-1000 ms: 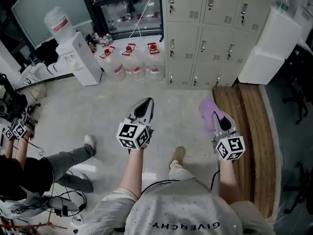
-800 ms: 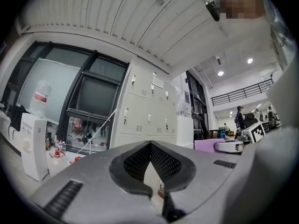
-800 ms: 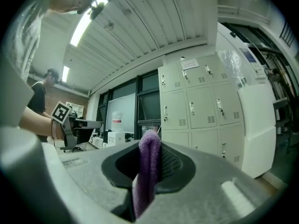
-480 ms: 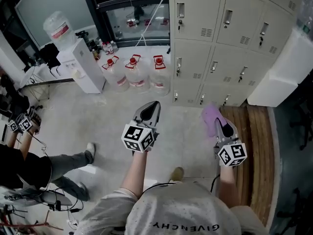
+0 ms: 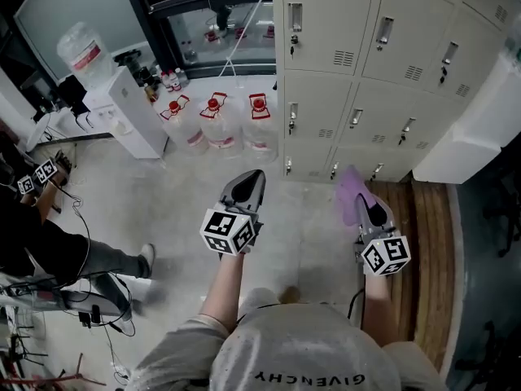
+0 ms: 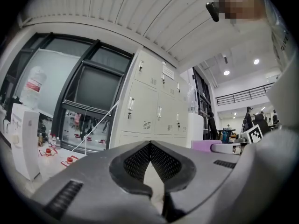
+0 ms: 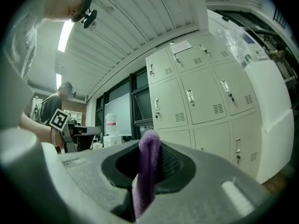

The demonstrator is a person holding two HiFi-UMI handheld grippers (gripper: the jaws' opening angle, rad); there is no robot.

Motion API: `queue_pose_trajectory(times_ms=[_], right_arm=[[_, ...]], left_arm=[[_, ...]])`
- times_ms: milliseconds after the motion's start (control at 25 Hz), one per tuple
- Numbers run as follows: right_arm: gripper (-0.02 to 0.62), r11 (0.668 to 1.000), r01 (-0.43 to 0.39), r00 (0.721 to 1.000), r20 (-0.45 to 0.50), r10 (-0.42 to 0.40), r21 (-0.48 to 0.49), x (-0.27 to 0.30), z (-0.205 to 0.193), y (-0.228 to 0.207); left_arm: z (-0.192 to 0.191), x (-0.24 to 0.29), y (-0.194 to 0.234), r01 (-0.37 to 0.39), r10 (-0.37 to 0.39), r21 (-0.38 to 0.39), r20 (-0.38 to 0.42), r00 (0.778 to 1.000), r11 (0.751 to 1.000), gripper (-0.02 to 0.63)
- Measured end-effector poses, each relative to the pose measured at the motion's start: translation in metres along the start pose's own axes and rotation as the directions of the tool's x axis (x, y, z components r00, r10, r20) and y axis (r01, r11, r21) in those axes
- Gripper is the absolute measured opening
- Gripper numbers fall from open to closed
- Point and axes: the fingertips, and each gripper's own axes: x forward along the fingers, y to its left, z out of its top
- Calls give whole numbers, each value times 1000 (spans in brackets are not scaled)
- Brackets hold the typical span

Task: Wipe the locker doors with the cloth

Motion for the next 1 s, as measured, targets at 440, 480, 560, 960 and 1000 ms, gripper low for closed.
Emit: queue_pose_trajectory(times_ms=[440, 480, 560, 960, 1000], right_arm=[[52, 999, -41, 999, 18, 40, 35, 70, 2, -24], [52, 999, -40, 999, 22, 39, 33, 78, 4, -29], [52, 999, -35, 999, 26, 35, 30, 96, 7, -39], [52, 999, -54, 997, 63, 54, -10, 201, 44, -76], [52, 998, -59, 996, 69, 60, -16, 212, 49, -77]], left_arm=[[-6, 53, 39, -20, 19, -3, -37, 999, 1000, -2], [-6, 64, 42, -12, 12, -3, -34, 999, 1000, -2], [-4, 88, 50, 4, -4, -4, -28, 1000, 1000, -2], [29, 196, 94, 80, -80, 14, -10, 997, 997, -2], [33, 204, 101, 79, -79, 17, -7, 997, 997, -2]])
